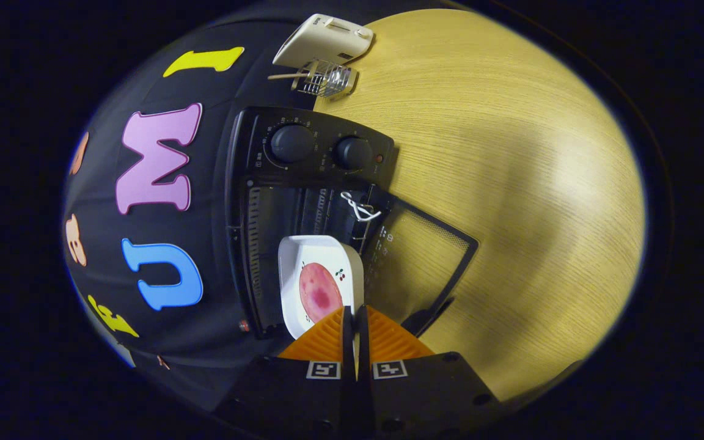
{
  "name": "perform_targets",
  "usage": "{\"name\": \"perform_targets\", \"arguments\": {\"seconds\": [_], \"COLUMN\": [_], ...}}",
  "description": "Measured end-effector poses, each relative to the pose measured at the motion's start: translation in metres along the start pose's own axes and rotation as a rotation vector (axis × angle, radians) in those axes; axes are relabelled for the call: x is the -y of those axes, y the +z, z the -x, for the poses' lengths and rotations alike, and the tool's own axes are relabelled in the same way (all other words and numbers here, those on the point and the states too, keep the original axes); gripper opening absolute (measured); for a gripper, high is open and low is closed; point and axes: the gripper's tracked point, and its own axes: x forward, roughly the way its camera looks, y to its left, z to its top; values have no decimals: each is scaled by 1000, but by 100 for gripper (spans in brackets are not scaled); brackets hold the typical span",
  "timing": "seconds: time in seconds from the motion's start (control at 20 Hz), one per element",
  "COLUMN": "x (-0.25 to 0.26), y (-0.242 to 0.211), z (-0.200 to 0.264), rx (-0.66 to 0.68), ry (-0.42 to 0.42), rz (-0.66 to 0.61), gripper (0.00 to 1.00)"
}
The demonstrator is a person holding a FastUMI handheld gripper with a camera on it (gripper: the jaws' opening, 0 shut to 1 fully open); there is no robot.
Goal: Open the toaster oven, put the food inside, and close the toaster oven door.
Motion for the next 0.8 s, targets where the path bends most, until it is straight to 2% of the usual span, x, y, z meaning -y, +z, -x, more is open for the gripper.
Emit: {"name": "perform_targets", "arguments": {"seconds": [0.25,0.8], "x": [-6,-50], "y": [15,9], "z": [-42,-99], "rx": [76,165], "ry": [-51,-36], "rz": [-60,-262], "gripper": [5,5]}}
